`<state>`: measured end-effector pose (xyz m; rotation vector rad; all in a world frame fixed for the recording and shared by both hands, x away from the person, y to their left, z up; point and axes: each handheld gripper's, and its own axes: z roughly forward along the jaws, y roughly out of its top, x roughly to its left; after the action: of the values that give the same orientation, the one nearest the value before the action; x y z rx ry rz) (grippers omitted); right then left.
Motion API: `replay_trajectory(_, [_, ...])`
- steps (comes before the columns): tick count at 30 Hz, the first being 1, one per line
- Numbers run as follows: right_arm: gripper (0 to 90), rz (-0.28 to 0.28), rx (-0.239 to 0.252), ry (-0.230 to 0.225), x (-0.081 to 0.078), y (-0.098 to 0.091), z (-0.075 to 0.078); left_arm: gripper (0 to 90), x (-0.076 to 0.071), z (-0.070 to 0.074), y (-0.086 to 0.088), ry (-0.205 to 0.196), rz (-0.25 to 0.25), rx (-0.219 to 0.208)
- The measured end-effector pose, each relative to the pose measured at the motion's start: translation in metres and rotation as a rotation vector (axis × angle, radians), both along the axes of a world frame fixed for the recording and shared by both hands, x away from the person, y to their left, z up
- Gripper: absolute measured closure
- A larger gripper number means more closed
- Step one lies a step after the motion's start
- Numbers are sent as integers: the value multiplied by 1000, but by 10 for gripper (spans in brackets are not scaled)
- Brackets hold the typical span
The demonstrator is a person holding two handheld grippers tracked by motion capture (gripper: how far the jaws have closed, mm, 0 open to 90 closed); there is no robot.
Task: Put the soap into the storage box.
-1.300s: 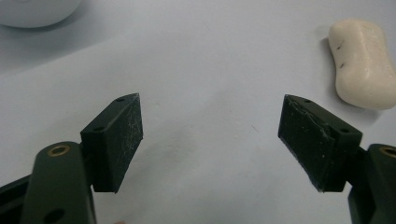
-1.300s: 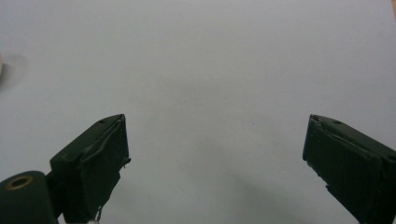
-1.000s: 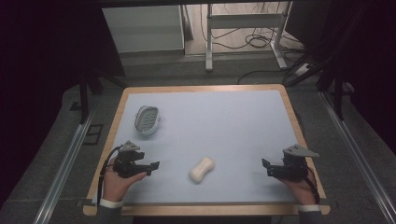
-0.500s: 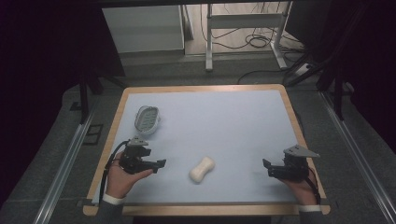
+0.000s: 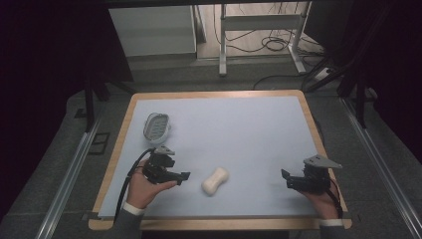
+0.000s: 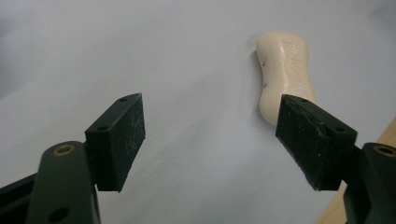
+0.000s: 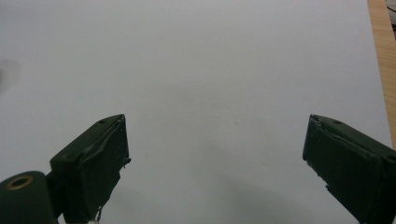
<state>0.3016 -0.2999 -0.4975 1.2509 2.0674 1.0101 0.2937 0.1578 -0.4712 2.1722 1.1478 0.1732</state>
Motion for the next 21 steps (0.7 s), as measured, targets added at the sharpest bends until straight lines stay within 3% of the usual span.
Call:
replay_trajectory(8, [67, 10, -2, 10, 0, -1, -2, 242, 4, -3, -21, 18, -42, 34])
replay_trajectory(14, [68, 9, -4, 12, 1, 0, -3, 241, 4, -4, -37, 14, -52, 34])
replay_trajectory(21, [68, 15, -14, 17, 1, 1, -5, 244, 8, -8, -56, 40, -91, 51])
